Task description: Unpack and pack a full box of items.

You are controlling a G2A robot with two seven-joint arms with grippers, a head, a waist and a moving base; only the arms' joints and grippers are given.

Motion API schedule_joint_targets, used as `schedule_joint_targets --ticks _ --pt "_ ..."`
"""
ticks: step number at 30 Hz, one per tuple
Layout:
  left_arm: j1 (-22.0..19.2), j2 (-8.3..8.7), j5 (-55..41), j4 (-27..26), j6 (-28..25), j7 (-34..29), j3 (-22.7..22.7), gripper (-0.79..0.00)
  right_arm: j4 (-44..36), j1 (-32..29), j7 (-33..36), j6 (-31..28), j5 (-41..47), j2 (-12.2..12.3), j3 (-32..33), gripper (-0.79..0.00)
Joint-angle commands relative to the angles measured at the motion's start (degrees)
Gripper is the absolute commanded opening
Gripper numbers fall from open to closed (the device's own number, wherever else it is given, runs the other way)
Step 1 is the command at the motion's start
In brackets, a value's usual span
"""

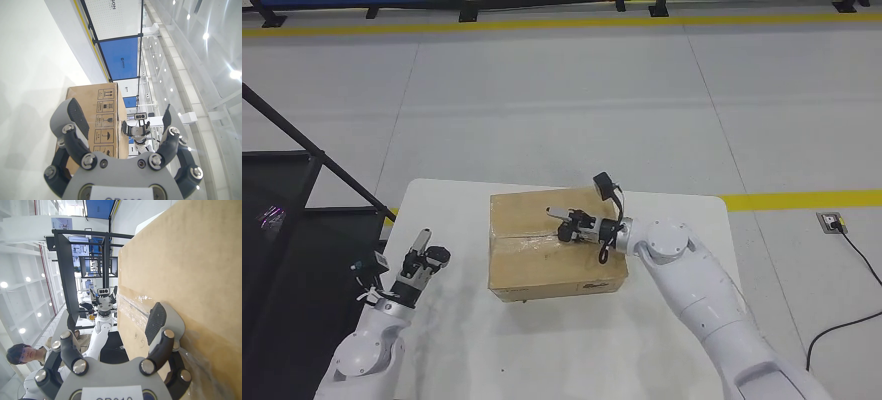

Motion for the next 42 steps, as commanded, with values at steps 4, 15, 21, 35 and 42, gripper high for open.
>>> schedule_joint_targets --ticks 4,15,21,35,42 --pt "0.1 0.01 0.0 -0.1 0.1 0.0 0.1 0.0 -5.0 -2.7 -0.3 1.2 -0.9 1.4 2.2 0.0" --pt "0.4 0.06 -0.1 -0.3 -0.2 0.1 0.1 0.0 -14.0 -7.2 -0.4 5.4 -3.9 3.8 6.0 0.0" --pt "0.5 0.09 -0.2 -0.4 -0.3 0.1 0.0 0.0 -16.5 -8.5 -2.0 8.9 -7.0 4.6 6.8 0.0" --pt "0.8 0.21 -0.3 -0.6 -0.4 -0.3 -0.1 0.0 -25.6 -14.6 -4.0 12.0 -10.7 7.2 12.1 0.0" --pt "1.1 0.26 -0.1 -0.8 -0.5 -0.5 0.0 0.0 -27.5 -16.2 -5.2 13.9 -11.5 8.0 13.5 0.0"
